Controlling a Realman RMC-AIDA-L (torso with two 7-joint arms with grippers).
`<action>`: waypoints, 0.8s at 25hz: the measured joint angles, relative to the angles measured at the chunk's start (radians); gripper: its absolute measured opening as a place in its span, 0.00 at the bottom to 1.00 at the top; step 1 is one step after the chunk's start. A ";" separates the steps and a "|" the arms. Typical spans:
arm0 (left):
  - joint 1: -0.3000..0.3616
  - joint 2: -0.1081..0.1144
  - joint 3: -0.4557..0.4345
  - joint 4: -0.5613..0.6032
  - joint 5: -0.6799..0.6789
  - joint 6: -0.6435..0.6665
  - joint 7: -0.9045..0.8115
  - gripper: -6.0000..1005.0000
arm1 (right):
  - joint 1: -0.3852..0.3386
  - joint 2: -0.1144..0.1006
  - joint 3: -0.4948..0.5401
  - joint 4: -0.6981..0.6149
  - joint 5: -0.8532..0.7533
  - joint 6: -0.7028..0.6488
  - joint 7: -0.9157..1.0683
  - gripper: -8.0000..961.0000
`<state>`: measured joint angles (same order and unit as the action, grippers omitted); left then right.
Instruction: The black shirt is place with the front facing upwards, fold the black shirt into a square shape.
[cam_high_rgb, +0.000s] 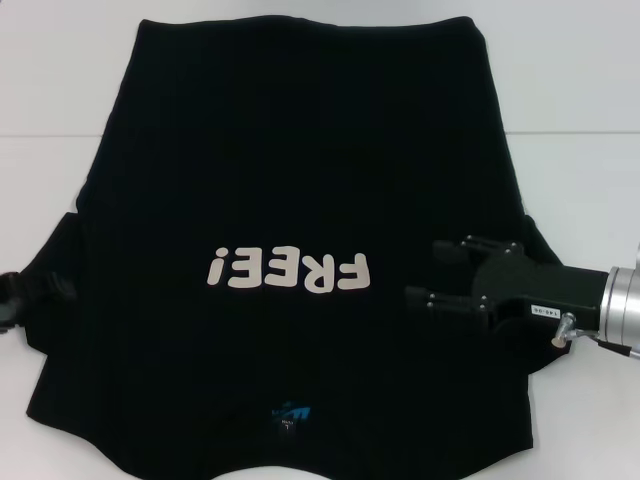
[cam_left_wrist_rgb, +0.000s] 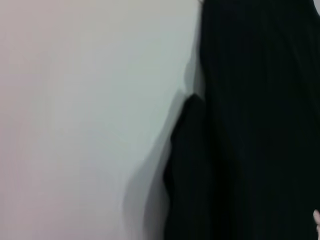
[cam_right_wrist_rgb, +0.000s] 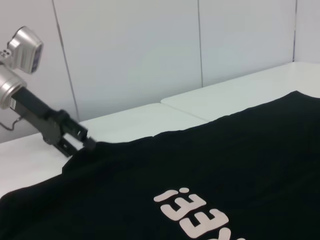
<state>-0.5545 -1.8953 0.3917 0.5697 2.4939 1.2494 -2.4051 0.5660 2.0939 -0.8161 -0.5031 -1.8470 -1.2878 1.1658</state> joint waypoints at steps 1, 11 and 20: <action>-0.002 -0.001 0.018 0.003 0.003 -0.002 0.000 0.85 | 0.000 0.000 0.000 0.000 0.002 0.000 0.000 0.86; -0.001 -0.002 0.019 0.006 0.002 -0.004 0.004 0.53 | 0.000 0.000 0.000 0.000 0.003 -0.009 0.000 0.86; 0.002 0.001 0.018 0.006 0.001 -0.003 0.007 0.18 | -0.003 0.000 -0.001 0.001 0.003 -0.015 0.000 0.86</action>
<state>-0.5529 -1.8939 0.4095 0.5753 2.4953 1.2463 -2.3980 0.5629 2.0938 -0.8171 -0.5018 -1.8438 -1.3023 1.1658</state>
